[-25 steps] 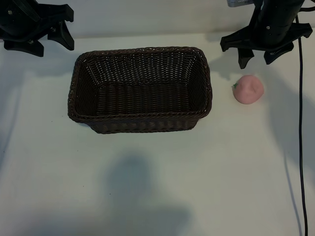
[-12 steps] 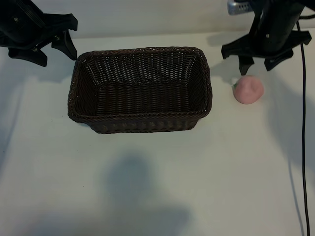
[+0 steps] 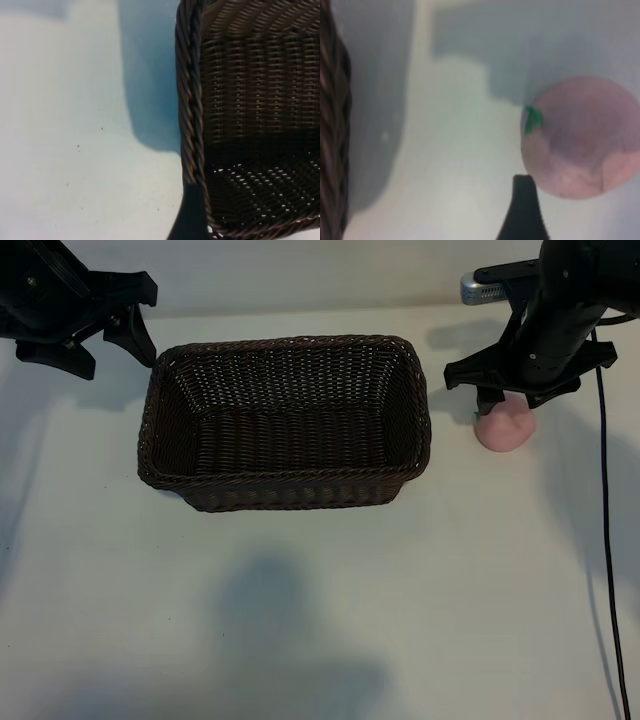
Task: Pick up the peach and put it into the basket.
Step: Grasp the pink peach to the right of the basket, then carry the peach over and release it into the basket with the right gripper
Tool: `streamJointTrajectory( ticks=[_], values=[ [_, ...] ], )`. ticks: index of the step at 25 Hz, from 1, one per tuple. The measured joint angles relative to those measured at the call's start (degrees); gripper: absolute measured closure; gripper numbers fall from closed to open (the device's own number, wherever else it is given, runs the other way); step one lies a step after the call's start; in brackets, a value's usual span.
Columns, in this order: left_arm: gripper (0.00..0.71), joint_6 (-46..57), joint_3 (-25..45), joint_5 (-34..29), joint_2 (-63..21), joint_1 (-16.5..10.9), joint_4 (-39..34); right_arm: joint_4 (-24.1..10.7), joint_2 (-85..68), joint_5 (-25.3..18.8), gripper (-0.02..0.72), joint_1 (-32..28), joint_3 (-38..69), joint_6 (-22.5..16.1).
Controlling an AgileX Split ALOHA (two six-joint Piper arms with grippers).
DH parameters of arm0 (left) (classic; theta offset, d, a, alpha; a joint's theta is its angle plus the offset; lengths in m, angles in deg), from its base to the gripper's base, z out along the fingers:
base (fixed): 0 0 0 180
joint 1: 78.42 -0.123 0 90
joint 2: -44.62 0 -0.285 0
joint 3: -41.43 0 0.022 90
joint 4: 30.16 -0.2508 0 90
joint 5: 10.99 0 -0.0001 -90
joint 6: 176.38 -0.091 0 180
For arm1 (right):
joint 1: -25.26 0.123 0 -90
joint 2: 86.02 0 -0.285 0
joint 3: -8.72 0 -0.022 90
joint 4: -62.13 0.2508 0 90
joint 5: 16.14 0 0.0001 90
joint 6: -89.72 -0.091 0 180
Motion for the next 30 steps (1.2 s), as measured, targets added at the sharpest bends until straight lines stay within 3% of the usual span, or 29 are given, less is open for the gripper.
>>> streamJointTrajectory(
  ticks=[13,16,20,21,26,30],
  values=[
    [0.119,0.00,0.00,-0.18,0.00,0.00,0.00,-0.51,3.92,2.04,0.239,-0.07,0.20,-0.49],
    [0.119,0.00,0.00,-0.24,0.00,0.00,0.00,-0.46,4.34,2.04,0.331,-0.07,0.20,-0.49],
    [0.119,0.00,0.00,-0.28,0.00,0.00,0.00,-0.50,4.37,2.19,0.597,-0.07,0.20,-0.56],
    [0.119,0.00,0.00,-0.28,0.00,0.00,0.00,-0.50,4.37,2.21,0.634,-0.07,0.20,-0.68],
    [0.119,0.00,0.00,-0.28,0.00,0.00,0.00,-0.50,4.17,2.08,0.660,-0.07,0.20,-0.70],
    [0.119,-0.05,0.00,-0.30,0.00,0.00,0.00,-0.50,2.88,-0.41,0.660,-0.07,-0.56,-0.65]
  ],
)
